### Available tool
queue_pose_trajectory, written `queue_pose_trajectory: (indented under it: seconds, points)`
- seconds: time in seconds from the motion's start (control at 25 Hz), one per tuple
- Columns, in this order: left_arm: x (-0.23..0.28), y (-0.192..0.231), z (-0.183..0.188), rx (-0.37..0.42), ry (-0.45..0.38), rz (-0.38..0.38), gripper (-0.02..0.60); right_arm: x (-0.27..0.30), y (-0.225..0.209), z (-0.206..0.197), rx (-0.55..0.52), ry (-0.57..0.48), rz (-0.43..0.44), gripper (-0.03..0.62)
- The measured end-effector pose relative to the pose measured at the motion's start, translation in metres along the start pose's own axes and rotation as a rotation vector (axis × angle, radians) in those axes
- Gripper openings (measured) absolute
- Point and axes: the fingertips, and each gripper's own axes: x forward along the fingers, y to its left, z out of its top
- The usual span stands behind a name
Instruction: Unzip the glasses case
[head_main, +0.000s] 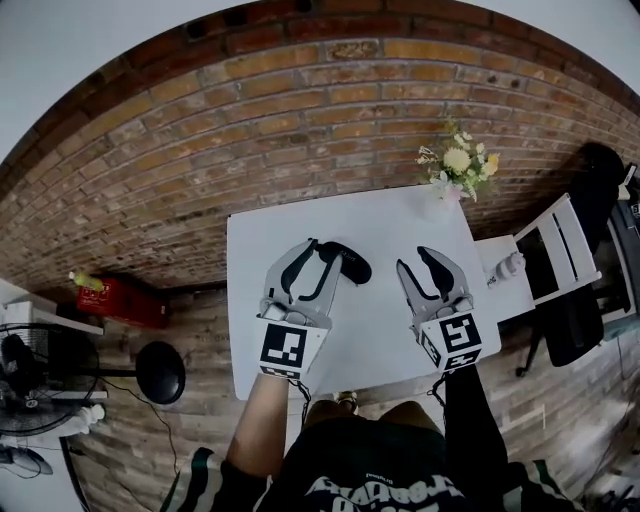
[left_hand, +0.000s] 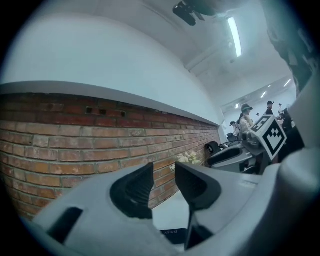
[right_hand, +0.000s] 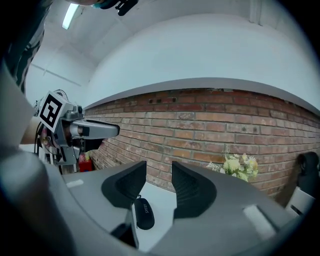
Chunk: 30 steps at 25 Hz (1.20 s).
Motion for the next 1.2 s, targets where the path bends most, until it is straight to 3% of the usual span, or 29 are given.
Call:
queue_pose_trajectory:
  seconds: [0.32,0.52,0.92,1.2]
  points:
    - [0.038,0.023,-0.056,-0.05,0.088,-0.075,0.138,0.04,-0.006,-0.034,0.031,0.076,-0.002,0.179]
    - [0.059,0.013,-0.097,-0.026,0.186,-0.162,0.138,0.056,-0.013,-0.057,0.067,0.111,0.002,0.179]
    - [0.087,-0.018,-0.203,0.122,0.466,-0.418,0.148,0.076,-0.021,-0.137,0.169,0.235,0.061,0.193]
    - [0.097,-0.037,-0.254,0.308,0.62,-0.611,0.181,0.077,-0.019,-0.198,0.213,0.357,0.107,0.212]
